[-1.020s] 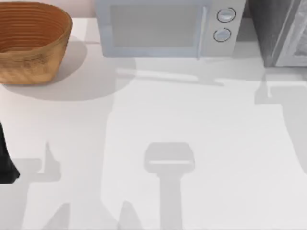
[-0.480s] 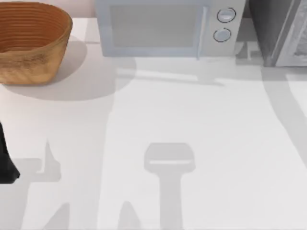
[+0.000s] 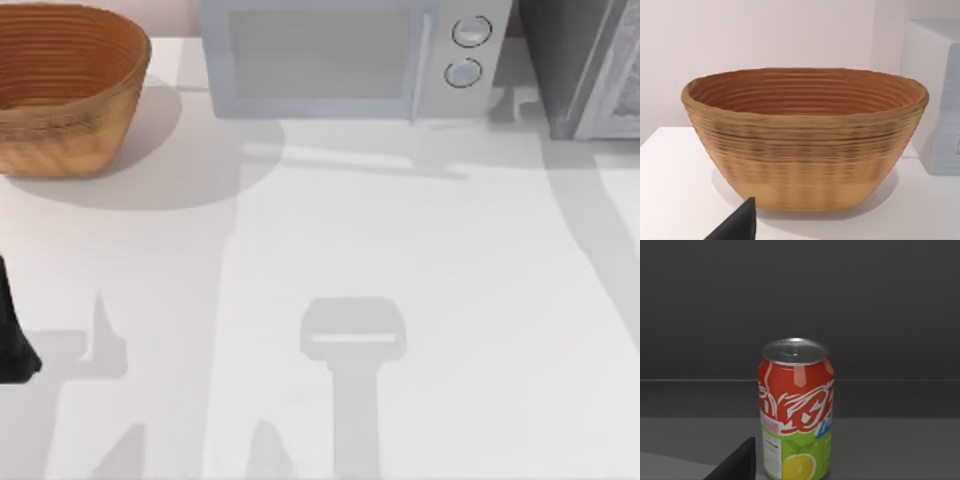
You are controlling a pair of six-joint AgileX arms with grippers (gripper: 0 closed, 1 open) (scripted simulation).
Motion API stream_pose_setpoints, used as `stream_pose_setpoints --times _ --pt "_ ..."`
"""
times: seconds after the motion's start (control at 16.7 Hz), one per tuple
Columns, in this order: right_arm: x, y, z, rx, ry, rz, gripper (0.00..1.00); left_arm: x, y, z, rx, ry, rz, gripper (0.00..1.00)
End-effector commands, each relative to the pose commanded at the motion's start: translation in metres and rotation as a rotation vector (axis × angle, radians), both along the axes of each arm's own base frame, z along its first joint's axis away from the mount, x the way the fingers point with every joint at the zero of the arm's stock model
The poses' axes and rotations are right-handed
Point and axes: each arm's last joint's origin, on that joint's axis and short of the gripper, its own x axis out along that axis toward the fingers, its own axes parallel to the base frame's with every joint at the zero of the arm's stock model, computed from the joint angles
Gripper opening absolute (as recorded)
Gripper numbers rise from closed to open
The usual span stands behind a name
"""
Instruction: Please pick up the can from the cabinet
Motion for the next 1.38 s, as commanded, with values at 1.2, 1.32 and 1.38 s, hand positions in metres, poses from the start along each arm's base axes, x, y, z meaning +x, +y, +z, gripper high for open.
stream_pose_setpoints --times 1.2,1.32,1.38 --pt "0.078 0.034 -0.025 -0.002 -0.008 -0.003 1.0 0.0 0.0 0.0 0.0 0.0 0.0 1.0" --pt "0.089 0.033 -0.026 -0.002 -0.008 -0.003 1.0 0.0 0.0 0.0 0.0 0.0 0.0 1.0" --pt "0.09 0.033 -0.026 -0.002 -0.008 -0.003 1.0 0.0 0.0 0.0 0.0 0.0 0.0 1.0"
